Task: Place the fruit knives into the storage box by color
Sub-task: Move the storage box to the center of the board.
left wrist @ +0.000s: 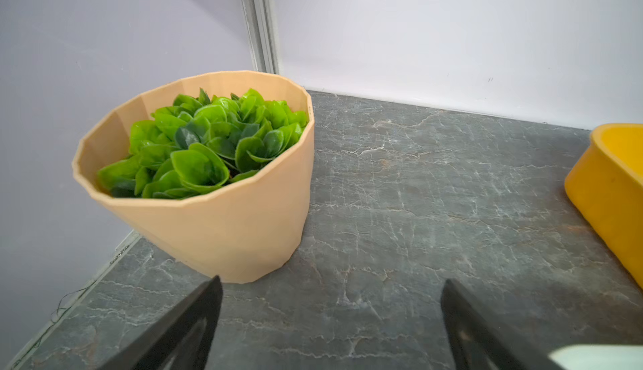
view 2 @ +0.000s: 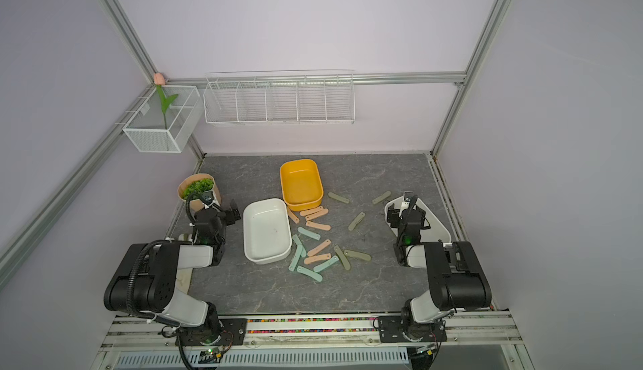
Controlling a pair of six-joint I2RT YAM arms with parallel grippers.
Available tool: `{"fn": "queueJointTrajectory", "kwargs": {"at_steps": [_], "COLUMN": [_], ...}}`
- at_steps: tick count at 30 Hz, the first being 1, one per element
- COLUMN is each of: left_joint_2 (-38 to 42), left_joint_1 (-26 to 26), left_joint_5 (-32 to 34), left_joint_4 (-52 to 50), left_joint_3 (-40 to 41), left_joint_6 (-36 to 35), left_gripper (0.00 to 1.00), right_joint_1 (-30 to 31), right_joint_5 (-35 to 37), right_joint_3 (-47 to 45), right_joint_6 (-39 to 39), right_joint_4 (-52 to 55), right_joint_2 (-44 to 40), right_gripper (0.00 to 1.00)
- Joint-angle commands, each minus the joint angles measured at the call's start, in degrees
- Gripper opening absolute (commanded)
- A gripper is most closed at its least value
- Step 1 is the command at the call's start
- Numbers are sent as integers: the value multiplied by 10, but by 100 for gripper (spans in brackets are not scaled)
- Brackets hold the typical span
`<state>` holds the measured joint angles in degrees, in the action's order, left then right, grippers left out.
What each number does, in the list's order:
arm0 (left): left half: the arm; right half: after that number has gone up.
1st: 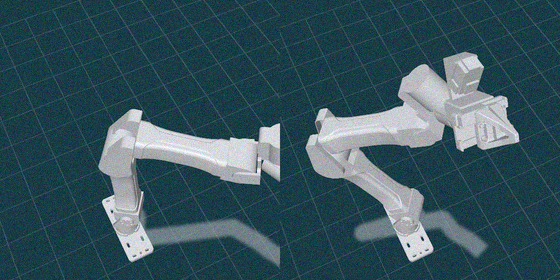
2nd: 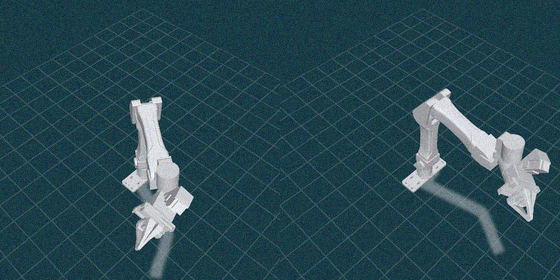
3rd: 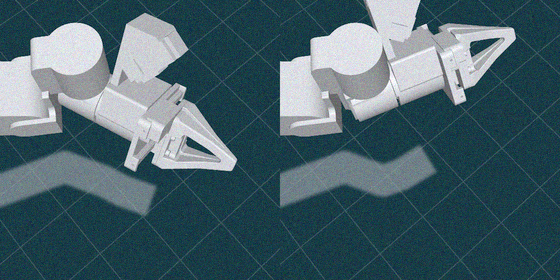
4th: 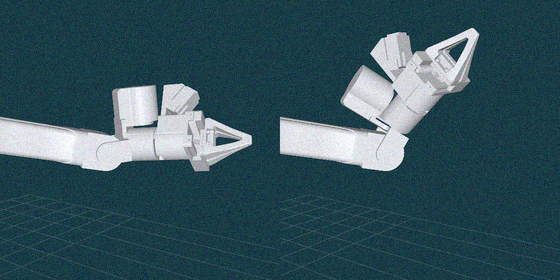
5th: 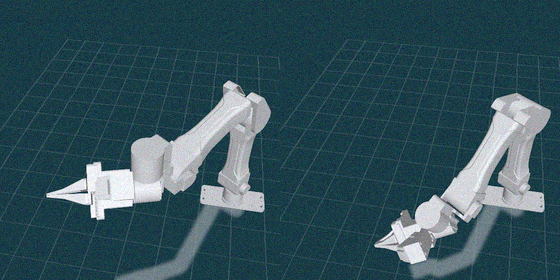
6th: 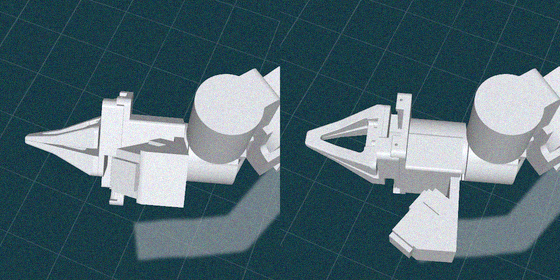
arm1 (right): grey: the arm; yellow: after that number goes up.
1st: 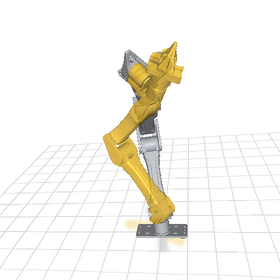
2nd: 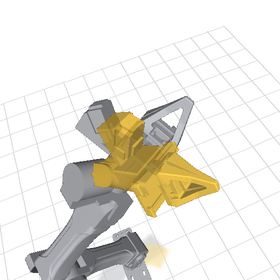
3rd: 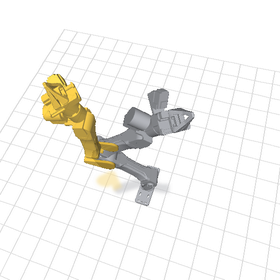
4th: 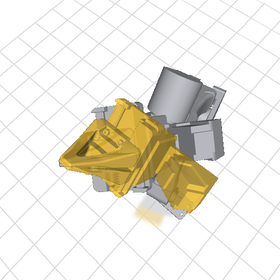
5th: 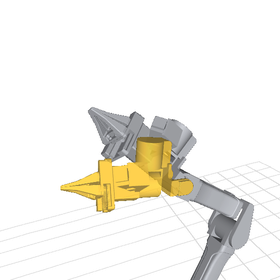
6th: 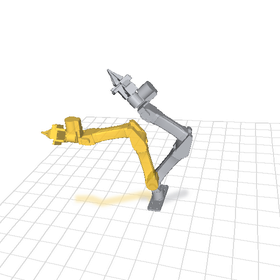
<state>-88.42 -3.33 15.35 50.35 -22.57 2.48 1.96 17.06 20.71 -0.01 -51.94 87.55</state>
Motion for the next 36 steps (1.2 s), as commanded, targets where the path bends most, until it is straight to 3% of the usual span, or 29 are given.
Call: {"fn": "queueJointTrajectory", "kwargs": {"at_steps": [1,36], "left_joint_2": [-4,-4], "left_joint_1": [1,3], "left_joint_5": [-3,-10], "left_joint_4": [17,19], "left_joint_3": [3,4], "left_joint_6": [-9,-5], "left_gripper": [99,99], "right_joint_1": [2,1], "right_joint_5": [1,0], "right_joint_3": [1,1], "right_joint_6": [2,1], "right_joint_4": [-5,-5], "right_joint_2": [5,5], "right_gripper": [89,89]}}
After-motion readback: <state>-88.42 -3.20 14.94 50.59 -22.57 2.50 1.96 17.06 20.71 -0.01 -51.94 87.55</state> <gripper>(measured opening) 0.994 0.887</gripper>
